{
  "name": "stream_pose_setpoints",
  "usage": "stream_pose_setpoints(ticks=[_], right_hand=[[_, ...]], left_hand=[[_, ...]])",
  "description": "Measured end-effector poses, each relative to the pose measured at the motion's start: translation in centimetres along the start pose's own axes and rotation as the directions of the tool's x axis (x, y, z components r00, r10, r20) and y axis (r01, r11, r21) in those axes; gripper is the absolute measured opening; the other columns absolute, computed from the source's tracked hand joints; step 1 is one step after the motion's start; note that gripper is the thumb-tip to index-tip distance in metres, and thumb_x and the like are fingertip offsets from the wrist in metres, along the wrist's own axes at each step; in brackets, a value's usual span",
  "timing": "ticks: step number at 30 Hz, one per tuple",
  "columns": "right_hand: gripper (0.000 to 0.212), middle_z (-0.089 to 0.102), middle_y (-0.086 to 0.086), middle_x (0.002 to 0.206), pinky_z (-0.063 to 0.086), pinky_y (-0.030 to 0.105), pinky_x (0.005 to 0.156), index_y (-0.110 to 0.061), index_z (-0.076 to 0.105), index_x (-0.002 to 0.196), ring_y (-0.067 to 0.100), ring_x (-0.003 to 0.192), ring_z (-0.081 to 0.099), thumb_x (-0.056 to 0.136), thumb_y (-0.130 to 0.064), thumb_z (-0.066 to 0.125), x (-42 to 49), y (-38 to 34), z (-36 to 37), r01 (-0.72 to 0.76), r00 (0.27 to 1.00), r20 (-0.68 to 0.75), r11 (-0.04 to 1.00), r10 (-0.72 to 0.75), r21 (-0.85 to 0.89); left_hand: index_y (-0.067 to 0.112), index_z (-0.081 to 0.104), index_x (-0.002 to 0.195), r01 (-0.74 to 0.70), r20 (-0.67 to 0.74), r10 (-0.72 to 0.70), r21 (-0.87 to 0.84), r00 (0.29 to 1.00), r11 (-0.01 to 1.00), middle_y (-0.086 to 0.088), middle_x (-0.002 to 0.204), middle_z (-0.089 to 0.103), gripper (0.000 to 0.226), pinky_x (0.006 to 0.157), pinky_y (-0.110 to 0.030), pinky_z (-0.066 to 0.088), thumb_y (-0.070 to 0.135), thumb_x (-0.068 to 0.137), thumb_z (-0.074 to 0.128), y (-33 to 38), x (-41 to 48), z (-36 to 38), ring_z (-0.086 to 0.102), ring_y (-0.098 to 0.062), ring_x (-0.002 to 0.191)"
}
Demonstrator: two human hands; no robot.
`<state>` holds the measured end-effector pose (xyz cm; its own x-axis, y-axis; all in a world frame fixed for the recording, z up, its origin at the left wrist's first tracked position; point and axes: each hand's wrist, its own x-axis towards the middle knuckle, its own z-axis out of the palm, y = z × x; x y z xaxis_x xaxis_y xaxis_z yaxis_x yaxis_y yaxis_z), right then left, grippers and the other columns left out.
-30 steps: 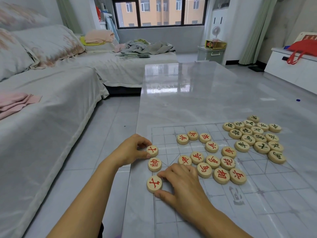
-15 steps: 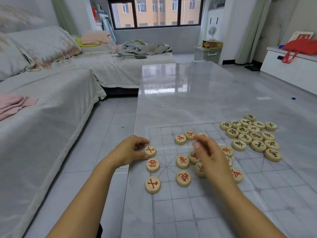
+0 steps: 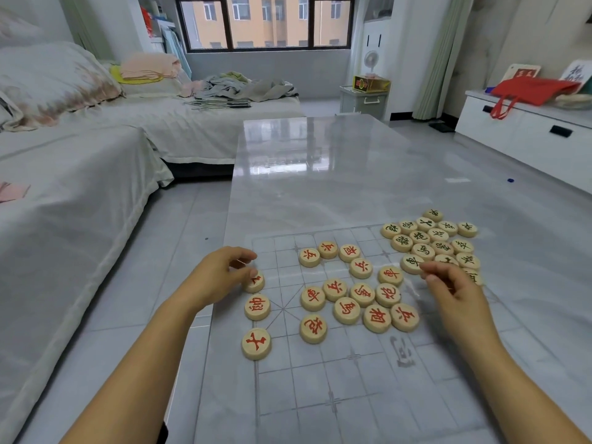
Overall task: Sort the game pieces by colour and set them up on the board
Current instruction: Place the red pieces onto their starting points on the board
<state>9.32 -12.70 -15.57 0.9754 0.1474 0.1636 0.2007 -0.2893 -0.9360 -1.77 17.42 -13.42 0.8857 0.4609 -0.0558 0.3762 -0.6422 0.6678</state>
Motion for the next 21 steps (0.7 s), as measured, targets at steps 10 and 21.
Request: stream_pose_setpoints(ticks=[10, 21], right_hand=[[0.025, 0.06, -0.006, 0.084, 0.042, 0.025, 0.07, -0.025, 0.058, 0.086, 0.013, 0.079, 0.053, 0.09, -0.005, 0.045, 0.4, 0.9, 0.3, -0.053, 0.997, -0.042, 0.992, 0.059, 0.112], [0.026, 0.056, -0.002, 0.071, 0.04, 0.026, 0.062, -0.022, 0.06, 0.082, 0.012, 0.065, 0.048, 0.089, -0.004, 0.042, 0.6, 1.2, 0.6, -0.036, 0.999, -0.004, 0.998, 0.036, 0.057]], left_hand=[[0.021, 0.054, 0.125, -0.002, -0.02, 0.002, -0.031, 1.0, 1.0, 0.001, 0.121, 0.058, 0.033, 0.084, -0.029, 0.044, 0.028, 0.093, 0.053, 0.4, 0.3, 0.7, 0.052, -0.012, 0.101], [0.024, 0.054, 0.125, -0.051, 0.006, 0.051, 0.053, 0.999, 0.997, -0.001, 0.126, 0.055, 0.033, 0.087, -0.022, 0.037, 0.029, 0.092, 0.053, 1.2, 0.7, 1.4, 0.047, -0.009, 0.103]])
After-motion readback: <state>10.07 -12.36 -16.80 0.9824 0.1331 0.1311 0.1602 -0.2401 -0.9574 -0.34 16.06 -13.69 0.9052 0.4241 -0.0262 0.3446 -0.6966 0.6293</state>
